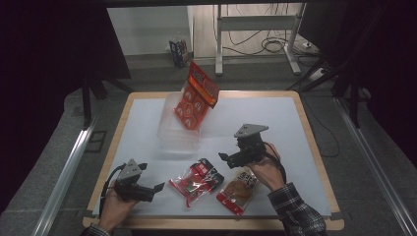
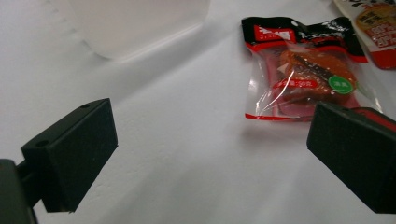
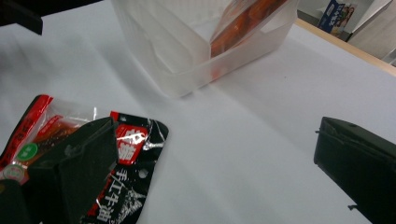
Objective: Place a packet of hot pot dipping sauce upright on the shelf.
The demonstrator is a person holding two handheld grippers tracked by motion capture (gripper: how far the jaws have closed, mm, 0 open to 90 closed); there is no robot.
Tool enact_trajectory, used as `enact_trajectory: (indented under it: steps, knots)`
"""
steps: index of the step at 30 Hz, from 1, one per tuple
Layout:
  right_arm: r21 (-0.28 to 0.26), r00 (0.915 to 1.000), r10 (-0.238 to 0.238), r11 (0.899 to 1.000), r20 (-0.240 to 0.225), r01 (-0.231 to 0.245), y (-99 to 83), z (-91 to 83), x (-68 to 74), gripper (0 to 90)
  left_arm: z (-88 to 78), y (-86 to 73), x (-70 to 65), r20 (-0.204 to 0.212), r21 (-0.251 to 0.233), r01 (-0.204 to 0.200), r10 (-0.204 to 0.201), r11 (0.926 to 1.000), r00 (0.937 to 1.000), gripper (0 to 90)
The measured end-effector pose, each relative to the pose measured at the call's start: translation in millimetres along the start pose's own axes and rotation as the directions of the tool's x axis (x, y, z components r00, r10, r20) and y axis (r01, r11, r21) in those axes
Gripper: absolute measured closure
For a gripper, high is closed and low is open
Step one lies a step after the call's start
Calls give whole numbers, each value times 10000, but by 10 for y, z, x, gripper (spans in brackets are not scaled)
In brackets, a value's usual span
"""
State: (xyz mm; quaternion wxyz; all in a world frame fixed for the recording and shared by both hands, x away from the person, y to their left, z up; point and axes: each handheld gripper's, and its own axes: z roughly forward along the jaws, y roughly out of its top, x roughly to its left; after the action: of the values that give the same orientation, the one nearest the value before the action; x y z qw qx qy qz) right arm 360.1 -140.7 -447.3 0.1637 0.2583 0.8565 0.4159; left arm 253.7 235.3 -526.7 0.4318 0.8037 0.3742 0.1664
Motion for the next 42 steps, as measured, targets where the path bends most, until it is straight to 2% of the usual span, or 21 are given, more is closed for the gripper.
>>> enact_trajectory:
  steps: [6,11,14,18,19,22,23,24,25,26,27,28,29,30,31,32,33,35,38,42]
  knots:
    - [-49,9999,74,10000,-86,-74,-110,-29,45,0,-15,15,-33,-72,-6,-169,169,9999,9998,51]
    - [27,9992,151,9999,-368,-150,-249,-21,126,0,-34,35,-66,-52,-124,-276,275,9995,9996,104]
    - [64,9989,209,9998,-417,-207,-300,-23,156,1,-49,49,-80,75,-264,-225,228,9994,9997,132]
    - [215,9980,347,9992,-528,-336,-428,-33,203,6,-62,74,-108,227,-387,-114,122,9992,9997,229]
    - [279,9979,386,9989,-518,-372,-458,-33,215,6,-64,82,-120,299,-415,-96,108,9991,9995,229]
    - [388,9979,445,9983,-463,-427,-531,-46,246,6,-55,112,-183,612,-496,-138,168,9987,9980,306]
    - [424,9976,493,9980,-492,-472,-557,-56,263,7,-44,129,-229,773,-461,-216,252,9987,9967,361]
    - [424,9976,493,9980,-492,-472,-557,-56,263,7,-44,129,-229,773,-461,-216,252,9987,9967,391]
    - [429,9978,479,9980,-466,-459,-565,-60,273,7,-36,138,-256,884,-426,-293,330,9987,9955,391]
    - [460,9981,442,9980,-438,-422,-582,-68,294,7,-27,145,-283,1003,-389,-344,381,9987,9942,482]
    - [463,9981,445,9980,-436,-424,-591,-68,306,7,-18,152,-306,1086,-384,-406,445,9984,9931,537]
    - [463,9981,445,9980,-436,-424,-591,-68,306,7,-10,157,-322,1138,-386,-436,477,9983,9924,537]
    - [491,9981,428,9980,-432,-407,-599,-70,311,7,5,166,-345,1256,-395,-442,488,9982,9909,592]
    - [513,9982,418,9979,-422,-396,-611,-69,323,7,18,172,-358,1417,-421,-427,483,9982,9887,657]
    - [572,9984,396,9977,-406,-372,-628,-68,338,7,31,178,-374,1495,-426,-422,481,9982,9876,780]
    - [578,9983,403,9976,-410,-379,-634,-67,342,7,43,183,-384,1527,-410,-431,488,9982,9871,820]
    - [578,9983,403,9976,-410,-379,-634,-67,342,7,60,188,-397,1597,-363,-429,482,9984,9860,820]
    - [541,9980,431,9977,-466,-405,-647,-65,350,6,102,192,-422,1769,-242,-425,461,9988,9831,893]
    - [558,9976,413,9977,-548,-382,-661,-40,362,4,175,198,-477,1977,-8,-698,685,9976,9779,900]
    - [694,9979,301,9972,-566,-262,-672,-16,370,2,227,195,-522,2056,127,-836,792,9964,9754,899]
